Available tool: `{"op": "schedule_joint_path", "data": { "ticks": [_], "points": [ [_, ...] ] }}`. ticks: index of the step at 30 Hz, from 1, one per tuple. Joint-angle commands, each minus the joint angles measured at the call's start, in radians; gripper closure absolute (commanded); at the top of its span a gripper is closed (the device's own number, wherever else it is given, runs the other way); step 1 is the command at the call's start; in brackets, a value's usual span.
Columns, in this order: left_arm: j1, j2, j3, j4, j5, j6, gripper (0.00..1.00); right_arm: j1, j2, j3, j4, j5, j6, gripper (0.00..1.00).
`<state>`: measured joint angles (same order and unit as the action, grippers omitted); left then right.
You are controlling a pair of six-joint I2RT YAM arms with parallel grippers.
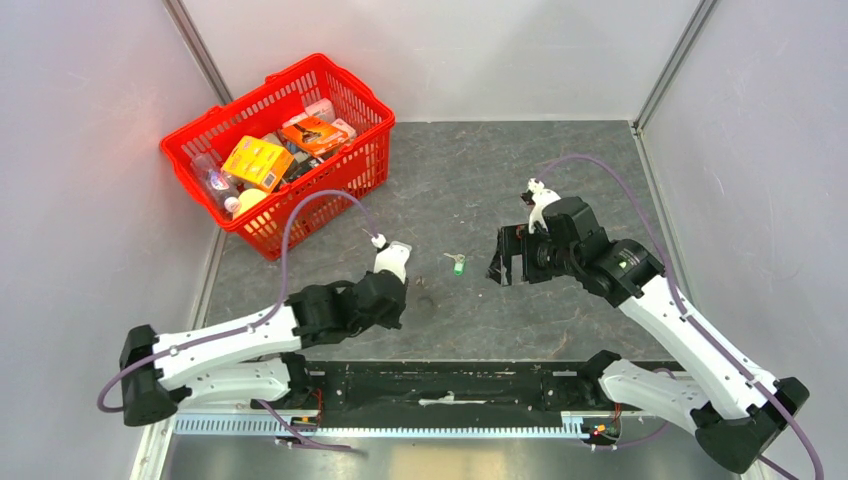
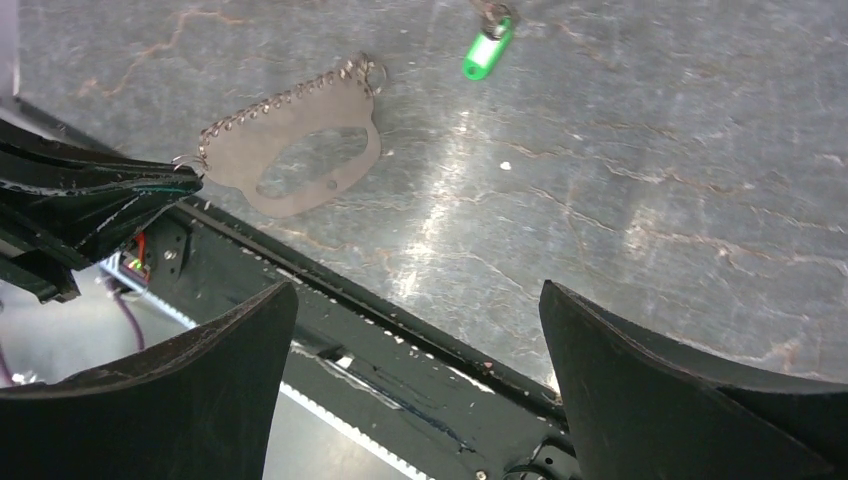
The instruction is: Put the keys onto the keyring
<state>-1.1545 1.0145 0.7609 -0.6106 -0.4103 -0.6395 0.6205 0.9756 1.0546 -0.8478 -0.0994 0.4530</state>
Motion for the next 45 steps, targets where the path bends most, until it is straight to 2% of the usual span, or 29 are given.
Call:
{"op": "schedule_joint_path", "data": {
  "ticks": [1, 9, 20, 25, 30, 34, 45],
  "points": [
    [-0.007, -0.112, 0.061, 0.012, 0.082, 0.13, 0.98, 0.022, 0.023, 0.081, 0.013, -0.138, -0.063, 0.01],
    [-0.007, -0.201, 0.107, 0.023, 0.318, 0.24, 0.98, 0.109, 0.002, 0.13, 0.014, -0.276, -0.169, 0.01],
    [-0.007, -0.305, 0.128, 0.111, 0.678, 0.329, 0.98, 0.196, -0.062, 0.125, 0.133, -0.516, -0.204, 0.2],
    [-0.007, -0.299, 0.133, 0.166, 0.792, 0.333, 0.98, 0.29, -0.067, 0.083, 0.288, -0.601, -0.147, 0.32],
    [-0.007, -0.272, 0.14, 0.217, 0.873, 0.322, 0.98, 0.417, -0.029, 0.107, 0.307, -0.558, -0.171, 0.41],
    [-0.007, -0.265, 0.137, 0.25, 0.917, 0.316, 0.98, 0.501, 0.007, 0.116, 0.267, -0.47, -0.225, 0.43],
    [-0.008, -0.279, 0.119, 0.308, 0.992, 0.31, 0.98, 0.566, 0.044, 0.153, 0.264, -0.388, -0.242, 0.56]
  ]
}}
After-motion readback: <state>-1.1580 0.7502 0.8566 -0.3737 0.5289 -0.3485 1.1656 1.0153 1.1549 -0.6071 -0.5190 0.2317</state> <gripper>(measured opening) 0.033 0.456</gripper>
